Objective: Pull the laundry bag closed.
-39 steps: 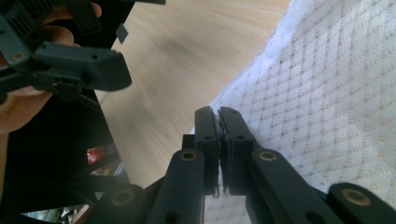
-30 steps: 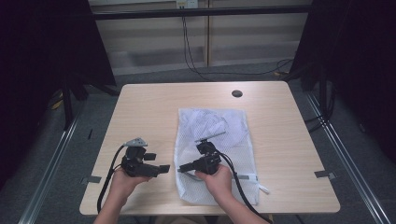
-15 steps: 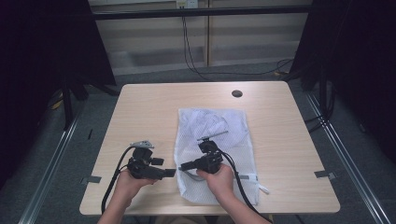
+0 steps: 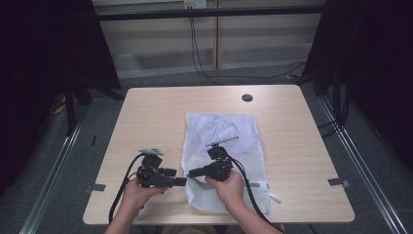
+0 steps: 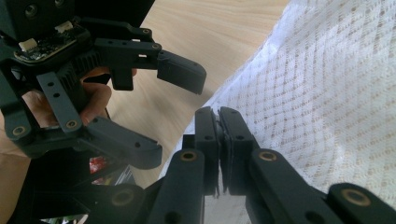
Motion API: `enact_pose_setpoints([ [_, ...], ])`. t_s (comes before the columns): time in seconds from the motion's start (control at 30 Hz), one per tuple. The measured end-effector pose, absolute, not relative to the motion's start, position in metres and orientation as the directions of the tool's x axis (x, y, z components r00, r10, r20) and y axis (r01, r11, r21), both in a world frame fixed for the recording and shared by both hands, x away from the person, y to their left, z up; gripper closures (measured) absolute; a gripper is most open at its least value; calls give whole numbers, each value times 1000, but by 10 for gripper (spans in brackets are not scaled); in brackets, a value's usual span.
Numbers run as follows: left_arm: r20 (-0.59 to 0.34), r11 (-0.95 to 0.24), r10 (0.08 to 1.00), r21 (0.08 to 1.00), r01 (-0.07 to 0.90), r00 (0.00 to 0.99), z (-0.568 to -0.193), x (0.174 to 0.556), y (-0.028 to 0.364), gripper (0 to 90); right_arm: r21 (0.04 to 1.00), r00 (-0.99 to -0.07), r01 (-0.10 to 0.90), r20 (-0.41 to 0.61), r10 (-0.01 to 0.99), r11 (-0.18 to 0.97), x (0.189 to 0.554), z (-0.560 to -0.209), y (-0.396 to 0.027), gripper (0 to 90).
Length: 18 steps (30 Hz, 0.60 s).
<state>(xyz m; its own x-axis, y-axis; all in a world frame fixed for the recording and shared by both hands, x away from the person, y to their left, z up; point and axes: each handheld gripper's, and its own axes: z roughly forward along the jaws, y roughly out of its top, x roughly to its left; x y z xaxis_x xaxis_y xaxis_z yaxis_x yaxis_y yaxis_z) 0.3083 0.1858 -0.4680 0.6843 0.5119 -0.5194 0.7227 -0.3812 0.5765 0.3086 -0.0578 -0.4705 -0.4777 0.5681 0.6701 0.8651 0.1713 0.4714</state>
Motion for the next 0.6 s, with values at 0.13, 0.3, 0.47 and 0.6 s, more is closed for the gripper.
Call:
enact_pose_setpoints([
  [0.13, -527, -402, 509, 553, 730, 680, -470, 309, 183, 251, 473, -479, 864, 670, 568, 171, 308, -470, -58, 868],
  [0.3, -552, -399, 499, 538, 743, 668, -470, 308, 180, 264, 477, -481, 862, 668, 568, 170, 308, -470, -57, 868],
  [0.47, -561, -405, 496, 526, 748, 663, -472, 308, 176, 272, 480, -482, 861, 668, 567, 167, 308, -470, -56, 867],
  [0.6, -559, -406, 503, 519, 752, 659, -473, 307, 172, 279, 482, -487, 859, 668, 563, 171, 308, -470, -55, 868],
])
